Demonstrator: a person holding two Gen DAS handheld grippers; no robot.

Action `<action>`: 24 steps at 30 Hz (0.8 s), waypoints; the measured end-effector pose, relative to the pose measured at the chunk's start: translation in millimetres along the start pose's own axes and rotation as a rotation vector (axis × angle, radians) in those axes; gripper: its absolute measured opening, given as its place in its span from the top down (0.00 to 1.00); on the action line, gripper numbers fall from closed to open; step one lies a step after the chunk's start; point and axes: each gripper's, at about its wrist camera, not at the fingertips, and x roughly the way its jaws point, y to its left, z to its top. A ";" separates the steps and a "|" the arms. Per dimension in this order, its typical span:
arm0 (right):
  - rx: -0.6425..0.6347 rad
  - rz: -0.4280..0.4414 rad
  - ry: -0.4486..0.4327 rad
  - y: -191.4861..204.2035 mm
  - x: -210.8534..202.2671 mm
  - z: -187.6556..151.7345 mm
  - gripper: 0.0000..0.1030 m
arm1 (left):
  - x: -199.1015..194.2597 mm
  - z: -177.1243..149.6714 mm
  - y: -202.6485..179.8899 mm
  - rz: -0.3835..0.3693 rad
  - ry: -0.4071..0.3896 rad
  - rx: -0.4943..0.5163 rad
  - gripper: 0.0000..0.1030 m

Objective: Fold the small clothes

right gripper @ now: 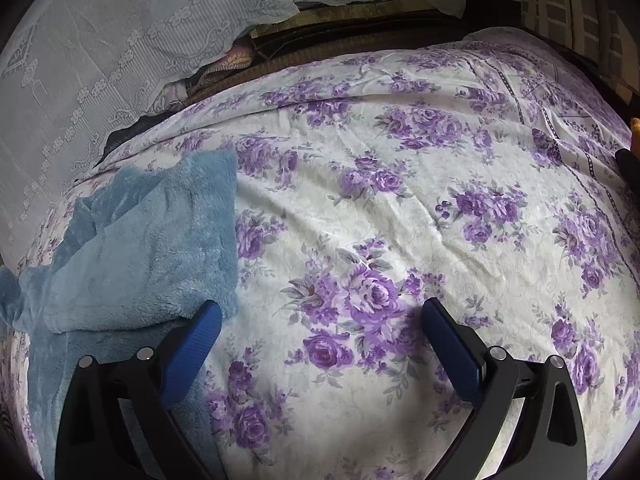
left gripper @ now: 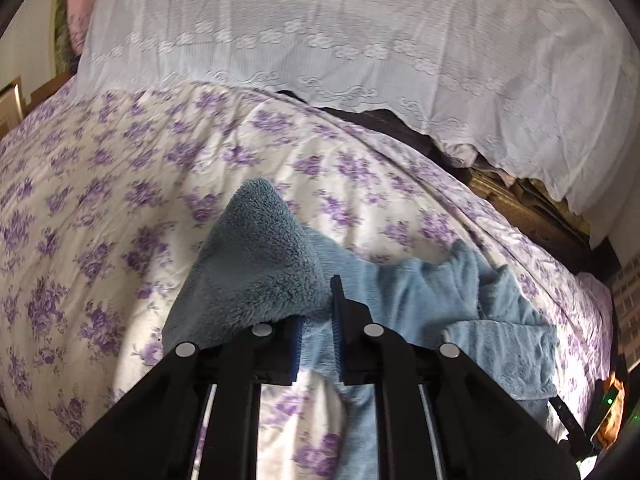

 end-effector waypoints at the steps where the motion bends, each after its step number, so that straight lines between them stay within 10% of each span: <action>1: -0.002 -0.002 0.001 0.2 0.5 0.4 0.03 | -0.7 -0.4 -4.5 -0.001 0.000 0.007 0.89; 24: -0.032 -0.038 0.016 5.1 4.0 1.1 0.03 | -6.7 -26.9 -153.4 -0.091 0.020 0.265 0.89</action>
